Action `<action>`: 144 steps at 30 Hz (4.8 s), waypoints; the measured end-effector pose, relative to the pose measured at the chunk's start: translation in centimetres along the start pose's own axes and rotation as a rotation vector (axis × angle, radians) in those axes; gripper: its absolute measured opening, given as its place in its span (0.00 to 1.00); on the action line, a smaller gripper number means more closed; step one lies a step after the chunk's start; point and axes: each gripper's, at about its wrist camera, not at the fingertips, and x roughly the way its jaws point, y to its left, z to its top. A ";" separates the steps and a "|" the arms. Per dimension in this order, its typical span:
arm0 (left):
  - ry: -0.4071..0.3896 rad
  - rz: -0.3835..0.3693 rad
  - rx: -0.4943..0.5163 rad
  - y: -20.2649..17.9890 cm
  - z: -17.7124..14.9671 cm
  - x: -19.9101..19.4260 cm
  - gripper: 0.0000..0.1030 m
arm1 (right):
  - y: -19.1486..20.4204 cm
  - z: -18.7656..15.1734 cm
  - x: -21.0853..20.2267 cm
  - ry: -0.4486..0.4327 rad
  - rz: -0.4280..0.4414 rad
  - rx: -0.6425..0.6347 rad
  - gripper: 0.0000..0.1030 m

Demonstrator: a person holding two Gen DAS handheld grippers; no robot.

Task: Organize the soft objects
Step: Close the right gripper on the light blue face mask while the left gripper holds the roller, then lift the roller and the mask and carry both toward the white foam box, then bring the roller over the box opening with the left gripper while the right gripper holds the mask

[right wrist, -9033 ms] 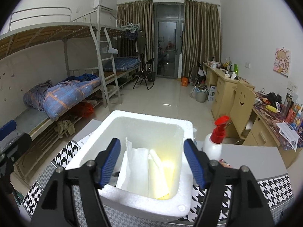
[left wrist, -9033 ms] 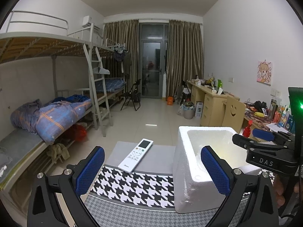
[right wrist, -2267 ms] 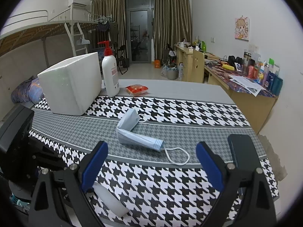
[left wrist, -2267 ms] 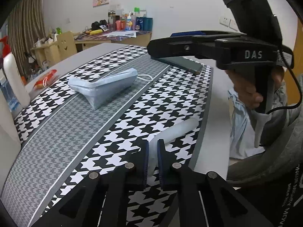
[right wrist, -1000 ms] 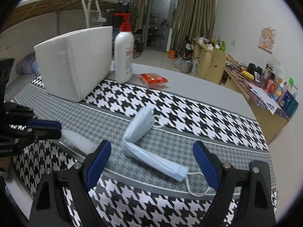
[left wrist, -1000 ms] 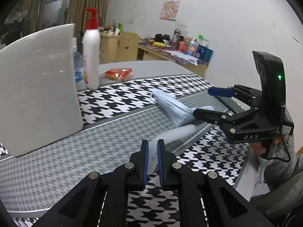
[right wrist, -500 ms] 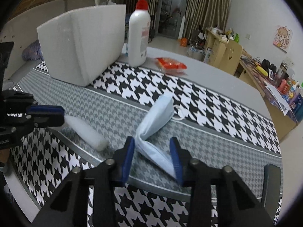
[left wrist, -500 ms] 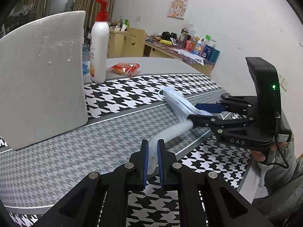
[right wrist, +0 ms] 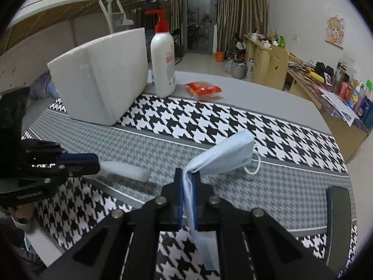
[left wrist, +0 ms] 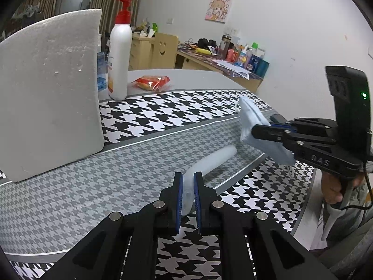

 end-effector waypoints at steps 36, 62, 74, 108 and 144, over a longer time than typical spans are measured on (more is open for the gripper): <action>-0.087 0.040 0.108 -4.3 2.1 -5.9 0.10 | 0.1 -0.4 -5.7 -0.164 -0.060 0.074 0.09; -0.139 0.060 0.125 -4.3 4.2 -9.1 0.10 | 0.8 1.3 -7.2 -0.253 -0.050 0.141 0.09; -0.157 0.112 0.145 -3.8 5.6 -10.4 0.10 | 1.6 2.6 -7.4 -0.287 -0.047 0.148 0.09; -0.210 0.153 0.141 -0.4 5.2 -14.8 0.05 | 6.5 5.8 -8.1 -0.345 -0.068 0.109 0.09; 0.002 0.421 -0.220 0.6 -2.9 -4.9 0.60 | 6.3 3.8 -6.8 -0.297 -0.005 0.063 0.09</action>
